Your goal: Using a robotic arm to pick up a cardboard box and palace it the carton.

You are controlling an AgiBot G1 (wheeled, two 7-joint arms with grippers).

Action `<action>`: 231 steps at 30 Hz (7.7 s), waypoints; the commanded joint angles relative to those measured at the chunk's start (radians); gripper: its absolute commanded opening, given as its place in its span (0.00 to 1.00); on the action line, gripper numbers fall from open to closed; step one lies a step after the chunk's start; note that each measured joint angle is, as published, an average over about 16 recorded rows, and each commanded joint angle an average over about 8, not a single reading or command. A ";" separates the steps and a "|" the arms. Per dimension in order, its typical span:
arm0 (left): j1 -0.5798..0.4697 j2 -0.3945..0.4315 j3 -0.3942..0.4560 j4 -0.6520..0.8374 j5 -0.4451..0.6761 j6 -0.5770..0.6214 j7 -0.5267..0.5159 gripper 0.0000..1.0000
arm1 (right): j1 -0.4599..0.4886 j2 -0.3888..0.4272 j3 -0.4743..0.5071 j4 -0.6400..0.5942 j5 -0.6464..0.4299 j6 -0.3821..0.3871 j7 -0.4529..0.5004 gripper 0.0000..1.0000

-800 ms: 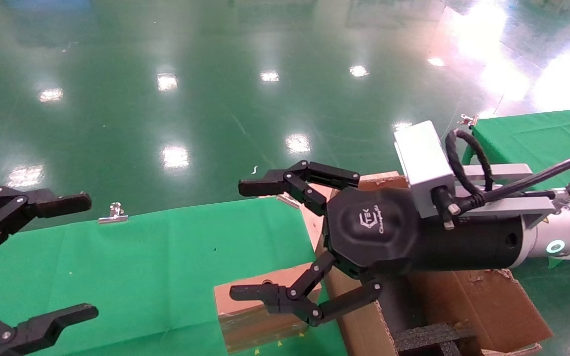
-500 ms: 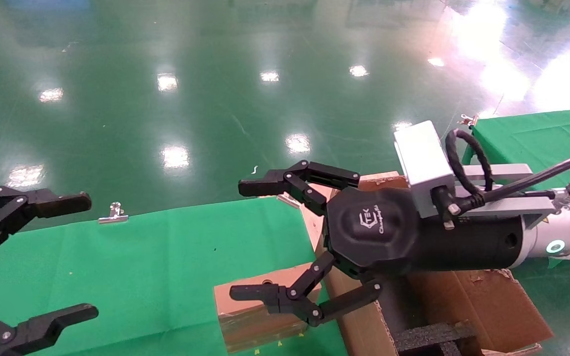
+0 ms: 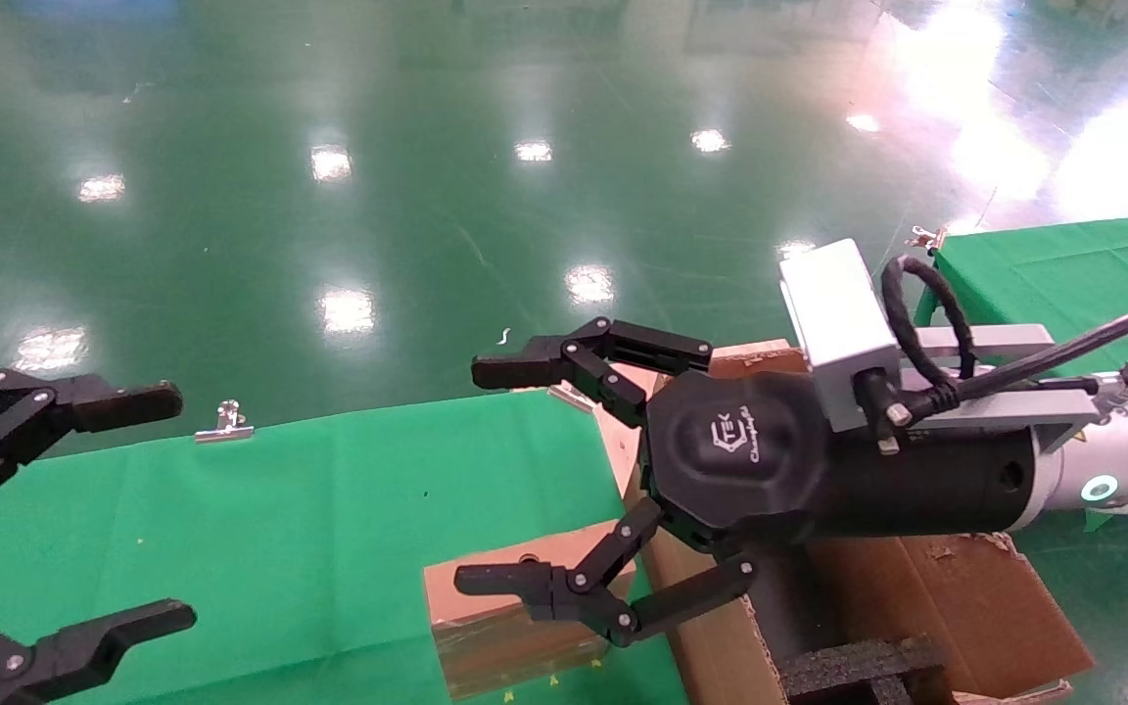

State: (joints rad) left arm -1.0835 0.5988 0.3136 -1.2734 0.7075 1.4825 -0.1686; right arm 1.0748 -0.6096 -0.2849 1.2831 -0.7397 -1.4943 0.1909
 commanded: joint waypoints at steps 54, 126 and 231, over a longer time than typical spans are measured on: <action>0.000 -0.001 0.001 0.001 -0.001 0.000 0.001 1.00 | 0.481 -0.417 -0.525 -0.423 -0.896 -0.078 -0.172 0.17; -0.001 -0.001 0.002 0.001 -0.002 -0.001 0.002 1.00 | 0.953 -0.306 -0.635 -0.605 -0.660 -0.095 -0.221 0.00; -0.001 -0.002 0.005 0.002 -0.004 -0.002 0.003 1.00 | 0.811 0.285 -1.220 0.072 -1.126 0.314 1.571 0.00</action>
State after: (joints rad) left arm -1.0849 0.5971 0.3187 -1.2715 0.7038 1.4808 -0.1657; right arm 1.8827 -0.3234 -1.5054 1.3555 -1.8723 -1.1692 1.7582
